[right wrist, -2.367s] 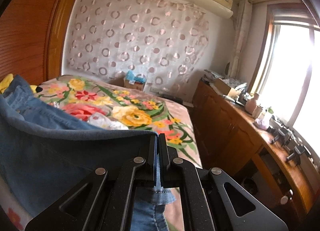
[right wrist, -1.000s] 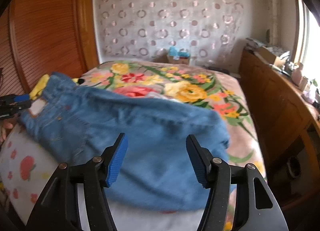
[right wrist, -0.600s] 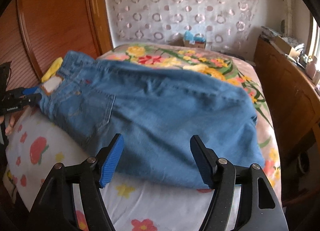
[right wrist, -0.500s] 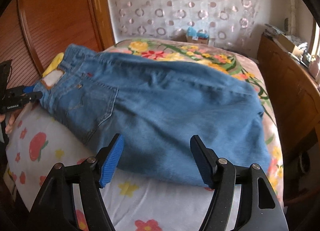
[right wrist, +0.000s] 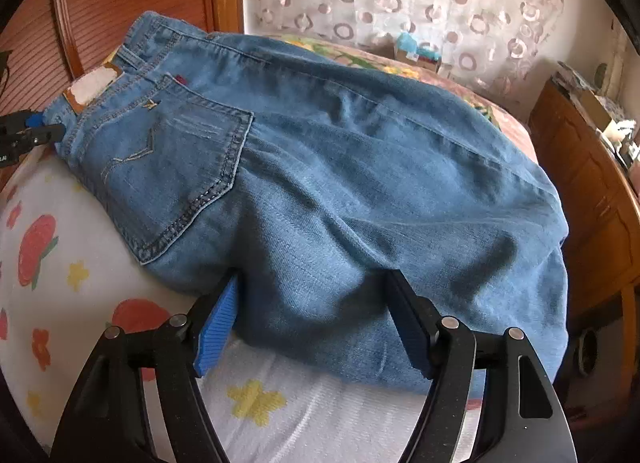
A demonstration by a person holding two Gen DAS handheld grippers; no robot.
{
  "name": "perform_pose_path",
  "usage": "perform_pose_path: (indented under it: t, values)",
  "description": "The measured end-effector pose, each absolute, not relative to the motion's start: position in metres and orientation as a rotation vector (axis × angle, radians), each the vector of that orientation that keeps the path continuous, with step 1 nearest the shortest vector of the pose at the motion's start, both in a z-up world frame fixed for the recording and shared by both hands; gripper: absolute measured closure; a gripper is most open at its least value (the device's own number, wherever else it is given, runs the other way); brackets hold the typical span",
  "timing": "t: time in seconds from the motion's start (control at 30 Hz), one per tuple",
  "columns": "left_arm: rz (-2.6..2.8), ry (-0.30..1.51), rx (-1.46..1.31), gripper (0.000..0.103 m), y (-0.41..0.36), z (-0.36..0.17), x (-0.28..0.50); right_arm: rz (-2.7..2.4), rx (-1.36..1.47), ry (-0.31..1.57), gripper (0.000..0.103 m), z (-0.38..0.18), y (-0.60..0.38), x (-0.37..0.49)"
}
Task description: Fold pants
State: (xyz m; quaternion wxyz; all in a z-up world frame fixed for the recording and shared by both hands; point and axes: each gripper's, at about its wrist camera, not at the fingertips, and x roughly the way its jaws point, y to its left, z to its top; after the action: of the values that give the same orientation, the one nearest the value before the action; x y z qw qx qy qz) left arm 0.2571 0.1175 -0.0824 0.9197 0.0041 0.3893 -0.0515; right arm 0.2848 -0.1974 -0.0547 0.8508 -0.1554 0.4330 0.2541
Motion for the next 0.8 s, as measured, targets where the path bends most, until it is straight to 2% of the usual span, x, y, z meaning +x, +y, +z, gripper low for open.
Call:
perform_pose_path:
  t: [0.13, 0.27, 0.33, 0.43, 0.5, 0.57, 0.7, 0.8]
  values:
    - [-0.105, 0.793, 0.0, 0.048, 0.117, -0.081, 0.256, 0.543, -0.291, 0.884, 0.028, -0.059, -0.204, 0.282]
    - [-0.11, 0.783, 0.004, 0.061, 0.113, -0.078, 0.255, 0.539, -0.295, 0.88, 0.03, -0.058, -0.204, 0.28]
    - [-0.109, 0.77, 0.017, 0.065, 0.11, -0.076, 0.254, 0.546, -0.298, 0.876, 0.035, -0.057, -0.203, 0.279]
    - [-0.11, 0.735, 0.035, 0.068, 0.106, -0.07, 0.251, 0.555, -0.307, 0.867, 0.046, -0.055, -0.201, 0.275]
    - [-0.118, 0.725, 0.031, 0.068, 0.105, -0.066, 0.252, 0.559, -0.307, 0.867, 0.06, -0.053, -0.201, 0.274]
    - [-0.124, 0.724, 0.039, 0.069, 0.103, -0.063, 0.255, 0.563, -0.305, 0.871, 0.069, -0.051, -0.202, 0.273]
    - [-0.143, 0.716, 0.043, 0.078, 0.098, -0.054, 0.262, 0.569, -0.32, 0.861, 0.088, -0.043, -0.199, 0.276]
    - [-0.15, 0.702, 0.059, 0.083, 0.091, -0.042, 0.266, 0.562, -0.32, 0.824, 0.092, -0.029, -0.199, 0.275]
